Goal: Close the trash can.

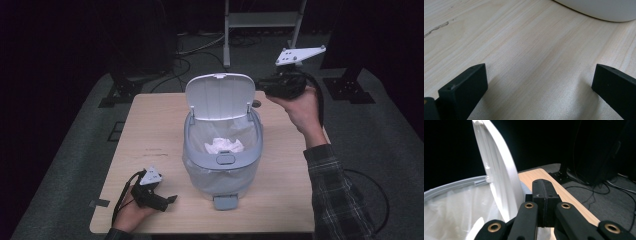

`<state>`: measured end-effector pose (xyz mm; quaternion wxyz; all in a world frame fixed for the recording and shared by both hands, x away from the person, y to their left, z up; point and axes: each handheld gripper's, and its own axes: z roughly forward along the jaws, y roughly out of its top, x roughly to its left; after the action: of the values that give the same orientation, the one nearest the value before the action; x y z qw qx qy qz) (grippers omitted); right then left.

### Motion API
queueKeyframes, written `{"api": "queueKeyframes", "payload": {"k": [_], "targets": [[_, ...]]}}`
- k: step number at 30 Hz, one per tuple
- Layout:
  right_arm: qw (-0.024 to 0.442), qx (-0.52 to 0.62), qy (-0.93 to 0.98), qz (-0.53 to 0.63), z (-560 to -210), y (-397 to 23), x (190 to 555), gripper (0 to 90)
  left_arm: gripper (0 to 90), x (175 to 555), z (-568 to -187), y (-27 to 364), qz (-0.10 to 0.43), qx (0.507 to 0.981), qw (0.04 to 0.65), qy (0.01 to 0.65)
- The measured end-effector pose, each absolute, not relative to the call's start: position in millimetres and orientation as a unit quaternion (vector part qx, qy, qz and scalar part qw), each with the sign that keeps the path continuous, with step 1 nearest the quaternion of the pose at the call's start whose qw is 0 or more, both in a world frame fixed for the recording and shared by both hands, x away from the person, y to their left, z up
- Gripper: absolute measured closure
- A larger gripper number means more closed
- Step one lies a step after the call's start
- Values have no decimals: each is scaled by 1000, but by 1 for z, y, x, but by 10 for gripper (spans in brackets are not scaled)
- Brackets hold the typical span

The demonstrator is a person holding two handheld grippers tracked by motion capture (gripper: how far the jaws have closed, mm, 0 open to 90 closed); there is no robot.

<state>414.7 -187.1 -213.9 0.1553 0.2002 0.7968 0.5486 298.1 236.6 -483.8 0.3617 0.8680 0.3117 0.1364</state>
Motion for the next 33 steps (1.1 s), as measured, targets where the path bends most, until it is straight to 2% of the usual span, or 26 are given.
{"api": "queueKeyframes", "payload": {"k": [22,33], "targets": [[126,143,817,544,-214,-177,374,900,0,298,-484,237,137,868,362,311],[97,121,826,542,-217,-167,357,900,0,298,-484,237,137,868,362,311]]}}
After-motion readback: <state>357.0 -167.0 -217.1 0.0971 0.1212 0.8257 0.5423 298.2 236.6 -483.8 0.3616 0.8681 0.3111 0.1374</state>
